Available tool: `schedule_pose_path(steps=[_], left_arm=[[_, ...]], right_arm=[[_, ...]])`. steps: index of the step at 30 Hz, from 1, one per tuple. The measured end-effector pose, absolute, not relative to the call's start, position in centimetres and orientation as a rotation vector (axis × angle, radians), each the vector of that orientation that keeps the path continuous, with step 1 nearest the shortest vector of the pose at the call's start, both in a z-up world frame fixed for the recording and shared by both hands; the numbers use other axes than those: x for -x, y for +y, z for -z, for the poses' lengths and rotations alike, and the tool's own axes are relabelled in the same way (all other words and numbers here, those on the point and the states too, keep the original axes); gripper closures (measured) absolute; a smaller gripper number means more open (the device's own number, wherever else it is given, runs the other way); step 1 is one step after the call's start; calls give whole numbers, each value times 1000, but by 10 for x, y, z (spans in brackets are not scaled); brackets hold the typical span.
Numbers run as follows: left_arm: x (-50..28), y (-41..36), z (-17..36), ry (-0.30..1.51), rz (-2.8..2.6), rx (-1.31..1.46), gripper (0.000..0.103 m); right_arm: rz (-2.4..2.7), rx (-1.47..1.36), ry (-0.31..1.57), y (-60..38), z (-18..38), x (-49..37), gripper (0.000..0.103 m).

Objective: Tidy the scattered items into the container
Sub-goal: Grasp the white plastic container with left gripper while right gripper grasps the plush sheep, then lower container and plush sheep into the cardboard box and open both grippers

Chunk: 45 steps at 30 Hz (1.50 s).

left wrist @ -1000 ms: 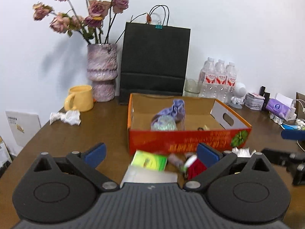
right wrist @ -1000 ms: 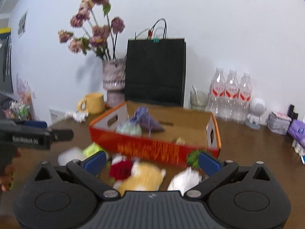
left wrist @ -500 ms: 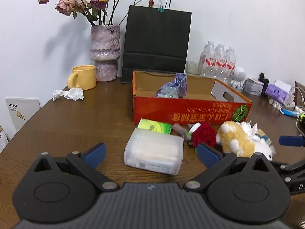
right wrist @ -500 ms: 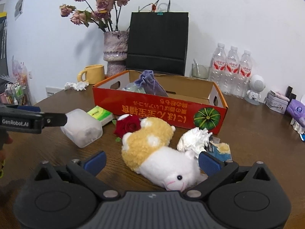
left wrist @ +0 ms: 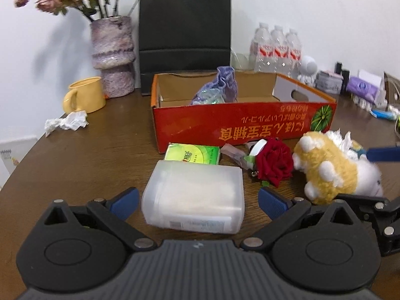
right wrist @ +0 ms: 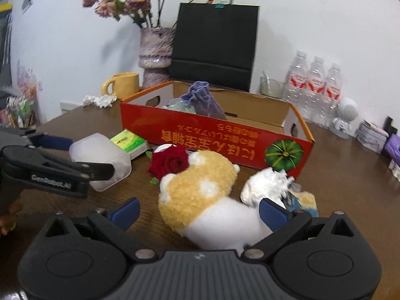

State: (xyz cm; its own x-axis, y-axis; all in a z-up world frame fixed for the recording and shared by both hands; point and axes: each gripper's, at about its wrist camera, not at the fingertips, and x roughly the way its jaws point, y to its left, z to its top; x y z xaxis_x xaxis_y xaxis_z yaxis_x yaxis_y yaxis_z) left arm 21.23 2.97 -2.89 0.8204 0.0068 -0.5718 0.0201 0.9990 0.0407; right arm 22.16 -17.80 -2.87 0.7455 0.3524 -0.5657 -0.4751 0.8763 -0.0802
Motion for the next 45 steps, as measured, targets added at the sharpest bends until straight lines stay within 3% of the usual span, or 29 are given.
schedule_pose_path(steps=[5, 7, 9, 12, 25, 32, 39, 45], left_arm=[[-227, 30, 37, 639, 1, -83, 0], [-228, 30, 38, 638, -1, -88, 1], [-226, 29, 37, 624, 3, -93, 3], [-227, 26, 39, 633, 2, -113, 18], [-208, 28, 27, 582, -43, -65, 20], [-200, 27, -28, 432, -23, -28, 20], [-285, 29, -85, 390, -63, 0, 20], [-408, 29, -76, 579, -135, 71, 20]], right_arm=[[-500, 252, 620, -165, 33, -244, 9], [-512, 256, 643, -162, 38, -248, 18], [-508, 272, 648, -161, 43, -249, 35], [-518, 261, 641, -164, 43, -246, 36], [-534, 218, 574, -174, 30, -231, 38], [-554, 202, 422, -185, -20, -227, 38], [-513, 227, 322, -175, -76, -304, 38], [-479, 268, 395, -151, -64, -406, 38]])
